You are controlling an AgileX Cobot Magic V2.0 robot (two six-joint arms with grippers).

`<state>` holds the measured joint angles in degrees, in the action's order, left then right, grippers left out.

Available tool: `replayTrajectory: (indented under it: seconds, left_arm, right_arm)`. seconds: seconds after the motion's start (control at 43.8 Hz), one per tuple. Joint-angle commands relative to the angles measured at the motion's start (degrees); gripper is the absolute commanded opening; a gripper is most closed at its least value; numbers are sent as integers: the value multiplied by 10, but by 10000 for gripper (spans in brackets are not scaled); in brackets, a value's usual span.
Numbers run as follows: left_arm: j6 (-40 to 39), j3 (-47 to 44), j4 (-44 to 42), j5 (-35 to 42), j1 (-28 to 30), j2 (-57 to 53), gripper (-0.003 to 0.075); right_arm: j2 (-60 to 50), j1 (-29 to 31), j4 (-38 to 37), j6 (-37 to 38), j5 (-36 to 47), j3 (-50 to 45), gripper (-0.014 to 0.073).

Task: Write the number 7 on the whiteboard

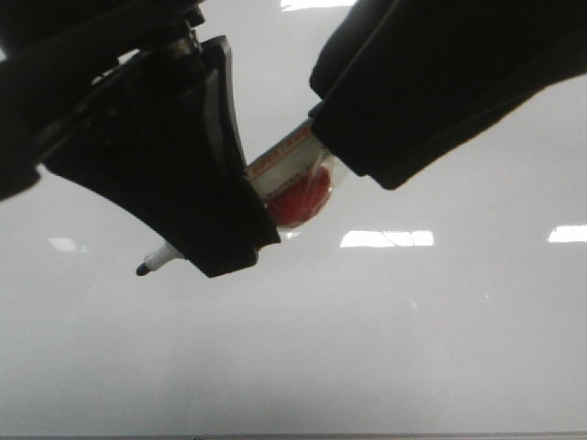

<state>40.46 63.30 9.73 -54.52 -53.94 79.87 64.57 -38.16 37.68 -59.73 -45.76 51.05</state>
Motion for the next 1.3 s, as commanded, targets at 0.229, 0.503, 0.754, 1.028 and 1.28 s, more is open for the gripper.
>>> replayTrajectory:
  seconds: [0.229,0.503,0.754,1.028,1.28]
  left_arm:
    - [-2,19,12,20,-5,-15,25]
    - [-20,19,11,21,20,-51,405]
    - [-64,-5,17,46,130,-172,408]
    - [-80,-85,98,75,264,-258,408]
    - [-80,-90,125,116,287,-260,408]
  right_arm:
    - [-8,-2,25,-8,-2,20,17]
    - [-19,14,-5,19,-2,21,-67]
    - [-73,120,-155,209,-44,65,-67]
    - [-162,251,-172,368,38,9,-67]
    - [-139,234,-103,353,172,-13,-67]
